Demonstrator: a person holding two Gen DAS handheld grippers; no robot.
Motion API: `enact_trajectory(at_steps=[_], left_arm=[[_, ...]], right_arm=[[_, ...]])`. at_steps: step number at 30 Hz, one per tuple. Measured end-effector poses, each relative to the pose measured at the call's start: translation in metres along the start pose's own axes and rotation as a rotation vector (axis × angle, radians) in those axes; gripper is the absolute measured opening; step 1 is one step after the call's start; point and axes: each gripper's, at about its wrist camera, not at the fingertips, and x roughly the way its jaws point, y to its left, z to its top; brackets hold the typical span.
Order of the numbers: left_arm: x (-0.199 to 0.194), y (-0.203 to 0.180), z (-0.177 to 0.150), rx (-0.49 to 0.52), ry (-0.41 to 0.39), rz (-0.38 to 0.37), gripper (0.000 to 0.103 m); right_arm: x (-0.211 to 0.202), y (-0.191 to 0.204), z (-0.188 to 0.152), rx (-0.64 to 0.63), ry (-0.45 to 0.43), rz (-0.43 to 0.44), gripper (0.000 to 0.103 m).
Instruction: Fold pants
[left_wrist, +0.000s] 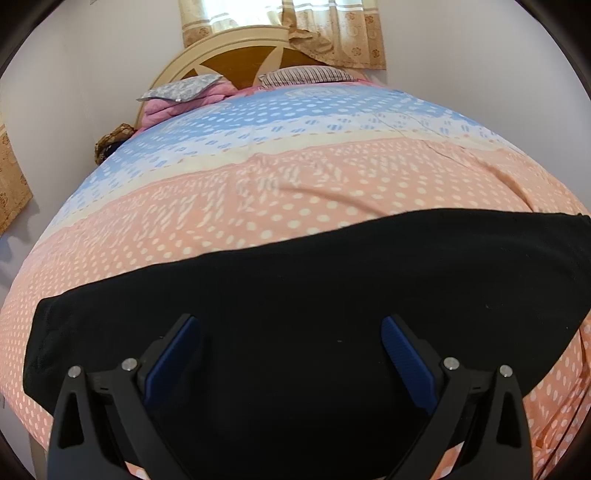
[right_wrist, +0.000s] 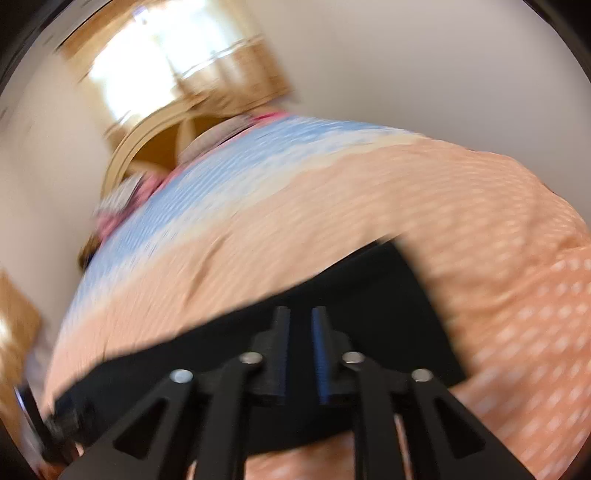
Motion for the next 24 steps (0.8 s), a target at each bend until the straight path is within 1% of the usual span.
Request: enact_trajectory(at_steps=[1,2,4,7,8,9,10,11,13,14,16,17,18,19,20,21,23,24], left_arm=[[0.000,-0.002,0.000,0.001,0.001,0.002,0.101],[0.000,-0.003,-0.001,-0.001,0.003,0.002,0.101],[0.001,-0.005,0.000,-0.004,0.007,-0.001,0.101],[0.002,-0.006,0.002,-0.007,0.009,0.005,0.101],[0.002,-0.007,0.003,-0.009,0.009,0.006,0.101],[0.002,-0.008,0.003,-0.011,0.009,0.008,0.101],[0.002,-0.009,0.003,-0.011,0.009,0.008,0.101],[0.003,-0.010,0.004,-0.011,0.009,0.008,0.101],[0.003,-0.012,0.004,-0.011,0.008,0.008,0.101],[0.004,-0.012,0.004,-0.011,0.007,0.008,0.101],[0.003,-0.011,0.003,-0.014,0.005,0.006,0.101],[0.003,-0.011,0.003,-0.016,0.005,0.004,0.101],[0.003,-0.010,0.002,-0.021,0.006,0.000,0.101],[0.003,-0.009,0.002,-0.025,0.008,-0.005,0.101],[0.002,-0.009,0.002,-0.026,0.009,-0.009,0.101],[0.002,-0.008,0.002,-0.024,0.008,-0.013,0.101],[-0.001,-0.007,0.001,-0.015,0.003,-0.020,0.101],[-0.002,-0.006,0.001,-0.014,-0.001,-0.024,0.101]], right_arm=[[0.000,-0.018,0.012,0.046,-0.016,0.013,0.052],[0.000,-0.032,0.019,0.074,-0.028,0.011,0.067],[0.005,-0.048,0.027,0.088,-0.016,-0.009,0.068],[0.026,-0.065,0.026,0.049,0.091,-0.033,0.068],[0.030,-0.067,0.023,0.040,0.107,-0.044,0.068],[0.034,-0.069,0.018,0.021,0.120,-0.044,0.068],[0.031,-0.067,0.015,-0.005,0.098,-0.042,0.068],[0.031,-0.066,0.013,-0.016,0.100,-0.032,0.068],[0.030,-0.058,0.006,-0.053,0.122,0.010,0.067],[0.030,-0.053,0.003,-0.078,0.133,0.011,0.064],[0.030,-0.042,-0.003,-0.165,0.156,-0.045,0.047],[0.031,-0.040,-0.004,-0.187,0.163,-0.062,0.032],[0.031,-0.038,-0.004,-0.198,0.173,-0.053,0.018],[0.030,-0.039,-0.003,-0.186,0.191,-0.018,0.014],[0.031,-0.035,-0.005,-0.185,0.194,-0.024,0.013],[0.029,-0.031,-0.004,-0.198,0.190,-0.055,0.012],[0.021,-0.017,-0.003,-0.229,0.154,-0.090,0.011],[0.010,-0.008,-0.002,-0.240,0.118,-0.084,0.011]])
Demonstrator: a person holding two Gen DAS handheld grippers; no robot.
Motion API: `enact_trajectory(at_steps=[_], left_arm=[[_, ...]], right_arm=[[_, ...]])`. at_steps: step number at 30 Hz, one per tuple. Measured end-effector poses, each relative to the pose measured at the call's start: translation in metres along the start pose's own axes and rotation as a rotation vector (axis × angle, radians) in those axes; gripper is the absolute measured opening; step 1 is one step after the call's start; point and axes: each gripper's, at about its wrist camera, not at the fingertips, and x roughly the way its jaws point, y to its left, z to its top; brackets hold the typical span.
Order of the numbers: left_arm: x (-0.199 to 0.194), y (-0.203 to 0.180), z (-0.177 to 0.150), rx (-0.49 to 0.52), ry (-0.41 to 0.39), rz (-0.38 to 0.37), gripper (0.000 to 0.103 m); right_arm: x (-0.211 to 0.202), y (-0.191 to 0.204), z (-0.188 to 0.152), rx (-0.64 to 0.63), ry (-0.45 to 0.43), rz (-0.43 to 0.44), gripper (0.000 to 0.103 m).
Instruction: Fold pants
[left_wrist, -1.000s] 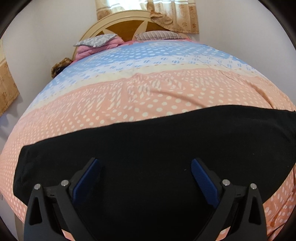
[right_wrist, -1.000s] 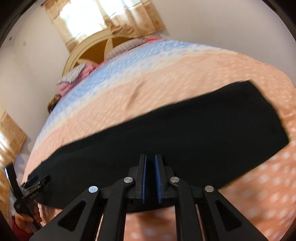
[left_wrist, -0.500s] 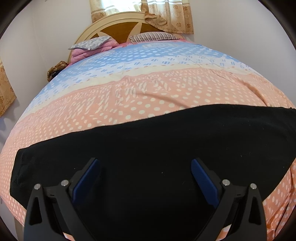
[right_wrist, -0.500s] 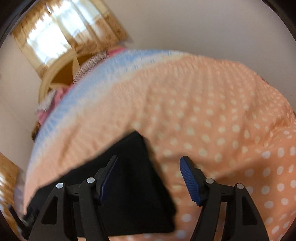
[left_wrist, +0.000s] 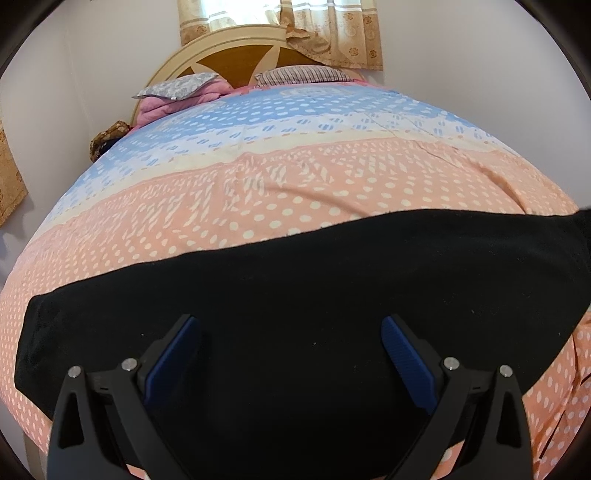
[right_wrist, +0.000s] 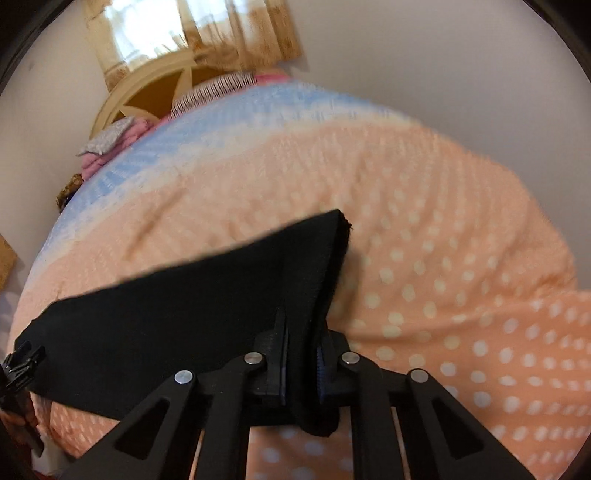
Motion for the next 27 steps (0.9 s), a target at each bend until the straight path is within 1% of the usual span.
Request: enact_trajectory(at_steps=[2,3,4,6,7,8,12,13,15,17,18,19,21,22,23,24,25,26,27], left_arm=[[-0.001,0.001,0.000,-0.002,-0.006,-0.010,0.101],[-0.002,0.002,0.000,-0.004,-0.008,-0.014,0.101],[-0.002,0.003,0.000,-0.007,-0.011,-0.018,0.101],[-0.003,0.007,0.000,-0.019,-0.016,-0.022,0.101],[-0.004,0.010,0.001,-0.027,-0.018,-0.027,0.101],[-0.005,0.012,0.001,-0.033,-0.021,-0.030,0.101],[-0.007,0.025,0.002,-0.063,-0.033,-0.026,0.101],[-0.008,0.030,0.001,-0.071,-0.034,-0.025,0.101],[-0.009,0.038,0.000,-0.086,-0.037,-0.018,0.101],[-0.009,0.048,-0.001,-0.100,-0.041,-0.014,0.101],[-0.009,0.051,-0.002,-0.105,-0.043,-0.011,0.101],[-0.009,0.056,-0.002,-0.110,-0.045,-0.007,0.101],[-0.007,0.064,-0.003,-0.125,-0.046,0.002,0.101],[-0.006,0.067,-0.004,-0.133,-0.044,0.004,0.101],[-0.004,0.070,-0.004,-0.140,-0.041,0.005,0.101],[-0.003,0.072,-0.005,-0.146,-0.037,0.006,0.101],[-0.001,0.074,-0.005,-0.151,-0.035,0.006,0.101],[-0.001,0.077,-0.006,-0.158,-0.036,0.008,0.101],[-0.001,0.080,-0.006,-0.166,-0.037,0.014,0.101]], right_arm=[[-0.019,0.018,0.004,-0.010,-0.051,0.016,0.011],[-0.030,0.031,0.007,-0.018,-0.071,0.040,0.011],[-0.040,0.047,0.008,-0.033,-0.085,0.087,0.011],[-0.049,0.079,0.010,-0.075,-0.087,0.156,0.011],[-0.052,0.102,0.008,-0.105,-0.079,0.199,0.011],[-0.053,0.116,0.005,-0.123,-0.071,0.225,0.011],[-0.039,0.204,-0.015,-0.228,-0.010,0.383,0.011],[-0.034,0.221,-0.021,-0.251,0.002,0.406,0.011],[-0.017,0.261,-0.037,-0.311,0.029,0.429,0.011],[-0.002,0.288,-0.051,-0.333,0.056,0.455,0.011],[0.006,0.301,-0.060,-0.348,0.063,0.457,0.011],[0.013,0.311,-0.069,-0.367,0.064,0.440,0.011],[0.022,0.321,-0.081,-0.372,0.074,0.438,0.016],[0.027,0.323,-0.087,-0.353,0.073,0.434,0.019],[0.030,0.324,-0.089,-0.340,0.070,0.440,0.029],[0.032,0.324,-0.093,-0.311,0.061,0.477,0.048],[0.030,0.323,-0.094,-0.279,0.049,0.525,0.058],[0.026,0.330,-0.098,-0.262,0.047,0.558,0.073],[0.023,0.334,-0.102,-0.243,0.052,0.598,0.075]])
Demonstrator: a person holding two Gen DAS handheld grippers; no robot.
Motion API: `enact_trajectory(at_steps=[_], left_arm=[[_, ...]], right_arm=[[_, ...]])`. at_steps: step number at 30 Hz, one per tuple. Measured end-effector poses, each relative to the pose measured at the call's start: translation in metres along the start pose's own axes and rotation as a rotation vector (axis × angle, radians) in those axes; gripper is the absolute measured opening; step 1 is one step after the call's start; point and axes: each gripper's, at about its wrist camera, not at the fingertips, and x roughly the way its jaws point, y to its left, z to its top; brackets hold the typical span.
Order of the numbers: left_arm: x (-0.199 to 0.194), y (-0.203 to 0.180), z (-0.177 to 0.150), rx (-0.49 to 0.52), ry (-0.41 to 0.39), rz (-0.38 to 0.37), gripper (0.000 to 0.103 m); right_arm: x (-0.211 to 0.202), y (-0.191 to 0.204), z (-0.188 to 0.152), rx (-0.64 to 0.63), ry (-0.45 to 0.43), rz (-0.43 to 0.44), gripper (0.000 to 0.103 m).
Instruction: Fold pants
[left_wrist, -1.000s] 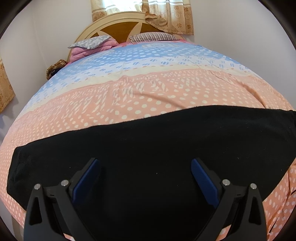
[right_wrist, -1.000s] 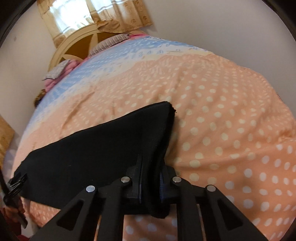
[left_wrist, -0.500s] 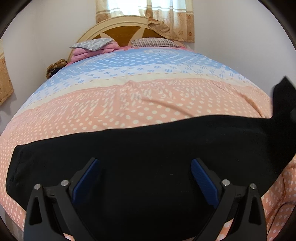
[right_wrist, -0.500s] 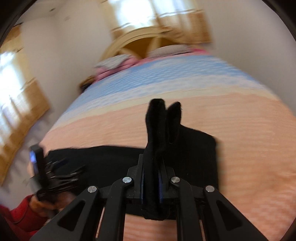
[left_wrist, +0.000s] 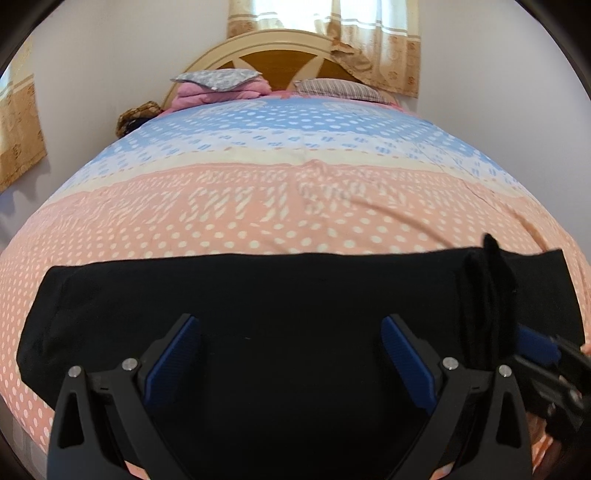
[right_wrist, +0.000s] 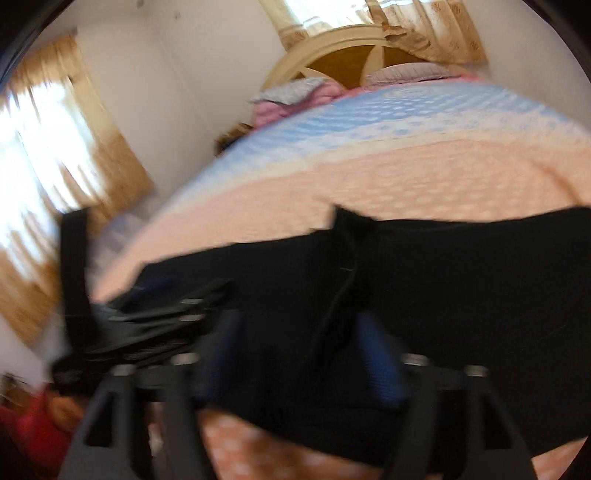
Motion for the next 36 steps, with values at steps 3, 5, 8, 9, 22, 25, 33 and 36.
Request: enact_trajectory(at_steps=[3,5,8,9,22,25,33,36], left_arm=[[0.000,0.007,0.002,-0.008,-0.001,0.008,0.101],[-0.001,0.011,0.003,-0.007,-0.013,0.018,0.101],[0.000,0.012,0.004,-0.006,-0.019,0.024,0.101],[0.000,0.011,0.004,-0.008,-0.019,0.024,0.101],[-0.019,-0.003,0.016,0.049,-0.077,0.003,0.101],[-0.023,-0.019,0.022,0.078,-0.104,-0.037,0.101],[-0.009,-0.094,0.018,0.179,-0.103,-0.109,0.100],[0.007,-0.105,0.007,0.208,-0.035,-0.098,0.099]], right_arm=[[-0.009,0.003,-0.002,0.036,-0.006,0.091,0.074],[-0.033,-0.006,-0.001,0.098,-0.101,0.160,0.065],[-0.050,-0.015,0.009,0.092,-0.148,0.085,0.007],[-0.048,-0.020,0.013,0.091,-0.144,0.028,0.005],[0.041,-0.011,0.030,0.081,-0.015,0.148,0.005],[-0.013,-0.027,0.036,0.104,-0.154,0.052,0.005],[-0.068,-0.131,0.027,0.282,-0.169,-0.261,0.005],[-0.056,-0.154,0.016,0.377,-0.161,-0.219,0.005]])
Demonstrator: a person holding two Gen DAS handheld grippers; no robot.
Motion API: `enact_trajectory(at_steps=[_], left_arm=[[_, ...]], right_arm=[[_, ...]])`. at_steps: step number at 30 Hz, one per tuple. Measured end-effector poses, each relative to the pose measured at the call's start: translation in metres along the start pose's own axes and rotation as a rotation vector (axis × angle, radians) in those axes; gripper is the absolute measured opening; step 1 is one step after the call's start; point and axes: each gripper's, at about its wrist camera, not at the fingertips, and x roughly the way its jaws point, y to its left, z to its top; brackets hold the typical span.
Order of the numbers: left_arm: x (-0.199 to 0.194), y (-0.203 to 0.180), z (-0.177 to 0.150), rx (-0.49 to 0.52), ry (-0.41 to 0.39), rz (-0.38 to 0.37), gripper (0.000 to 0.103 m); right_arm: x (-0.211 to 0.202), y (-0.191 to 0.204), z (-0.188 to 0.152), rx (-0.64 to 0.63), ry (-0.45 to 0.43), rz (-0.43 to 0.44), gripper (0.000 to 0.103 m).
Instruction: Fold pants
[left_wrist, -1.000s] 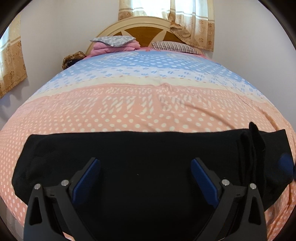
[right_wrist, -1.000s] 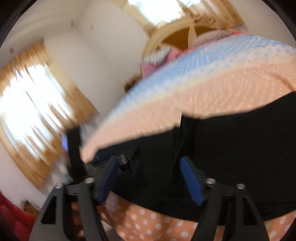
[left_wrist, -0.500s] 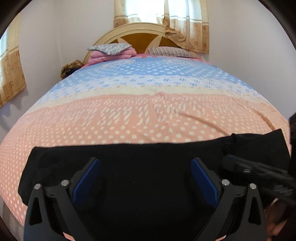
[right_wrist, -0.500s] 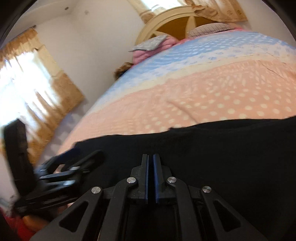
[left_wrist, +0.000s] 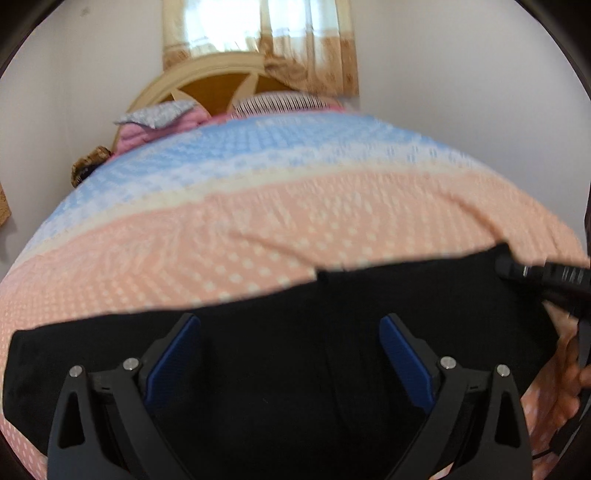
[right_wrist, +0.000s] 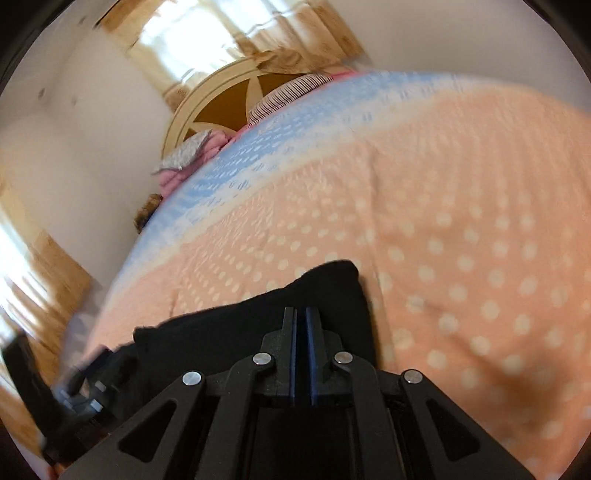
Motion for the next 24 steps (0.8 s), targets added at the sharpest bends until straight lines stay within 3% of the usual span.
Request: enact_trajectory(at_steps=[5,9,12,15,21,24], left_arm=[[0.002,0.006,-0.005,-0.036,0.029,-0.022,0.100],[-0.015,0.024,-0.005,-0.041,0.009,-0.043,0.100],[-0.027,0.054,-0.009,-0.076,-0.012,-0.012,0.100],[-0.039,0.098,-0.020,-0.139,-0.025,0.059,0.100],[-0.066,0.196,-0.046,-0.288,-0.047,0.298,0.100],[-0.069,0.238,-0.059,-0.372,-0.020,0.399,0.100]], right_arm=[[0.002,-0.008,0.001,0.039,0.004,0.022,0.005],[-0.028,0.003,0.000,0.020,-0.062,0.004,0.006],[-0.046,0.032,-0.014,-0.073,-0.102,0.034,0.005],[-0.041,0.075,-0.036,-0.172,-0.070,0.087,0.006],[-0.003,0.156,-0.082,-0.380,0.059,0.186,0.006],[0.012,0.182,-0.101,-0.447,0.098,0.213,0.005]])
